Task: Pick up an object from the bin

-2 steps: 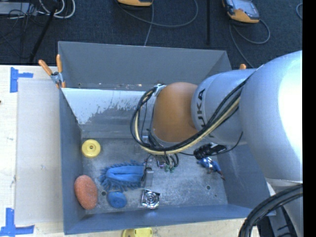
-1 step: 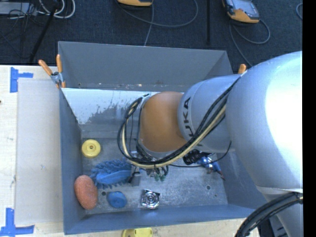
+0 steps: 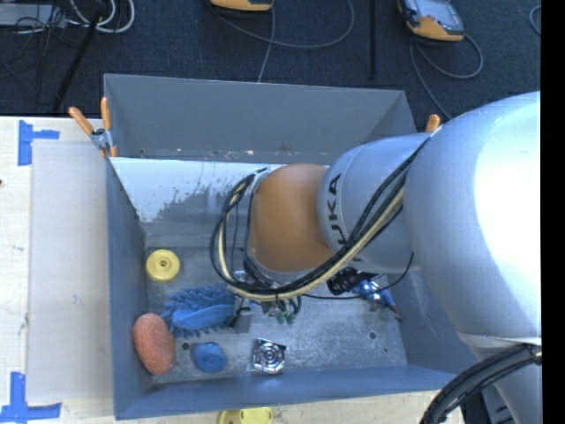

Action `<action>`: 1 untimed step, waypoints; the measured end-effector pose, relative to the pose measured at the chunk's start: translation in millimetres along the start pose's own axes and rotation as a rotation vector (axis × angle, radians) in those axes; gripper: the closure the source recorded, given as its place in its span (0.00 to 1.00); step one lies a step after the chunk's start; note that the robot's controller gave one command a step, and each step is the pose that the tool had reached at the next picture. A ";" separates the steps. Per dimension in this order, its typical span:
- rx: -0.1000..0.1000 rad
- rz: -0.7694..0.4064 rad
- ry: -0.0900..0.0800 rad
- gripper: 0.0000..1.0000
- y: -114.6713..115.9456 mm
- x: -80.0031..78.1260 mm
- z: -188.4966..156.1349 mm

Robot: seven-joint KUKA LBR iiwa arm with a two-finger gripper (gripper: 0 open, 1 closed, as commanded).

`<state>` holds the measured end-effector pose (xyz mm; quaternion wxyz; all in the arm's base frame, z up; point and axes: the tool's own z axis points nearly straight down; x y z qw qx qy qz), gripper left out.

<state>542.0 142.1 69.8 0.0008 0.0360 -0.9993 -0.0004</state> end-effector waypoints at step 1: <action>0.000 0.000 -0.004 1.00 4.1 -22.9 -140.0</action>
Offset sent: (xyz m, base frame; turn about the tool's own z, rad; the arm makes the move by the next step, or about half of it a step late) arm 0.0000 0.0000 0.0000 0.0000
